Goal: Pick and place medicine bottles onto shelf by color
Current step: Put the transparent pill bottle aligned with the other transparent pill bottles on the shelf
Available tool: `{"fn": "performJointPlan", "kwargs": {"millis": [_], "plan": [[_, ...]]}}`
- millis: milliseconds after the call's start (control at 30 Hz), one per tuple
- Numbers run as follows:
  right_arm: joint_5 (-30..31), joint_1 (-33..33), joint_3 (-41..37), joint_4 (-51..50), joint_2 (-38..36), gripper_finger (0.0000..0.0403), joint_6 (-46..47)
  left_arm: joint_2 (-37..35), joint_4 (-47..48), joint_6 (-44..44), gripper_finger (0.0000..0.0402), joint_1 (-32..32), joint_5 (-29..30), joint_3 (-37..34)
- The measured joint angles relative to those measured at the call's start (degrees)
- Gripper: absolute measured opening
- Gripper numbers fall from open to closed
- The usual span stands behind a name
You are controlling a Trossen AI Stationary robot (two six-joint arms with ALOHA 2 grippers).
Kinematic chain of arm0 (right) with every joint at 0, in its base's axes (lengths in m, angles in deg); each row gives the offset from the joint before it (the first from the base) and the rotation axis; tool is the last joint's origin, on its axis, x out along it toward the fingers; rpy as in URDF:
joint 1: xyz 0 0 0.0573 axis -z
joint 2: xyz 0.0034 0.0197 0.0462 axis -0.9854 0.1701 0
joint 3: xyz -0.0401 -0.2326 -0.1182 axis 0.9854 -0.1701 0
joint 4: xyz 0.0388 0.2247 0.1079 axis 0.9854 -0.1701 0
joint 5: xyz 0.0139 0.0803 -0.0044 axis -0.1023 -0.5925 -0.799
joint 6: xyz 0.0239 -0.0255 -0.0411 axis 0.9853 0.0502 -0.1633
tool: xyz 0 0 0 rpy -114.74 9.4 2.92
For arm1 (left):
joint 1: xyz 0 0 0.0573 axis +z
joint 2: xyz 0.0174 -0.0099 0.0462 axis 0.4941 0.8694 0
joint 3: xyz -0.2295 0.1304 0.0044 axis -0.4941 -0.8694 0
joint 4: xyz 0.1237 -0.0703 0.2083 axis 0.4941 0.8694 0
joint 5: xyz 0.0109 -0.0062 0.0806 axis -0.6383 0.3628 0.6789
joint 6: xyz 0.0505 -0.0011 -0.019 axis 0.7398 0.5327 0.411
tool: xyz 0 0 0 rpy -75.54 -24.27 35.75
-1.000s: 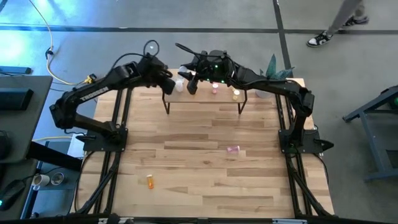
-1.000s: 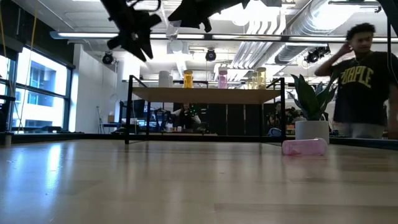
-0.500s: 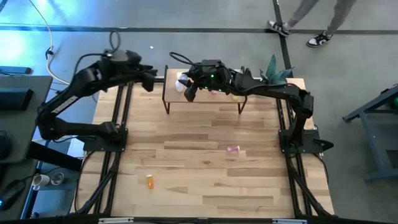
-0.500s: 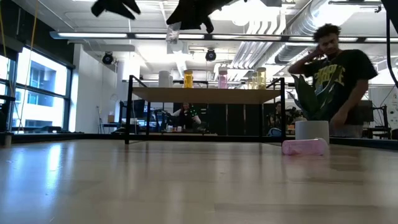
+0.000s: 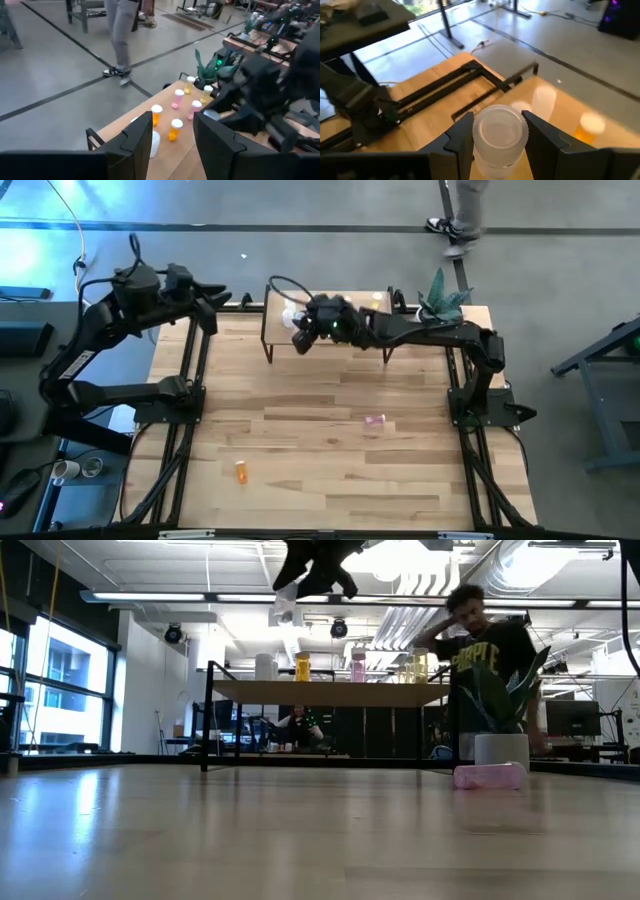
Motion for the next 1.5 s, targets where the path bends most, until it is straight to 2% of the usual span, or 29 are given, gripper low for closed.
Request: {"fn": "performJointPlan", "kwargs": {"millis": [200,400,567,800,1100,1500], "plan": [[3.83,-3.19,-7.47,6.56,0.11,0.0128,6.00,-0.39,0.35,2.30,0.0131,-0.02,-2.50,0.00],[4.35,-3.95,-10.28,11.91,0.46,0.0128,6.93,-0.30,0.34,2.84,0.0131,0.00,-2.76,0.00],[4.24,-3.79,-8.00,16.53,1.25,0.0128,2.19,-0.30,0.34,4.02,0.0131,0.00,-3.62,0.00],[1.65,-1.97,-3.90,16.48,2.71,0.0128,-1.94,-0.30,0.34,4.90,0.0131,-0.01,-3.63,-0.02],[-1.22,-1.39,2.65,11.57,7.27,0.0128,-9.55,-0.30,0.34,4.90,0.0131,-0.04,-3.33,-0.02],[-1.81,-1.20,2.85,7.57,10.56,0.0128,-11.53,-0.30,0.36,4.90,0.0131,0.00,-3.14,-0.02]]}}
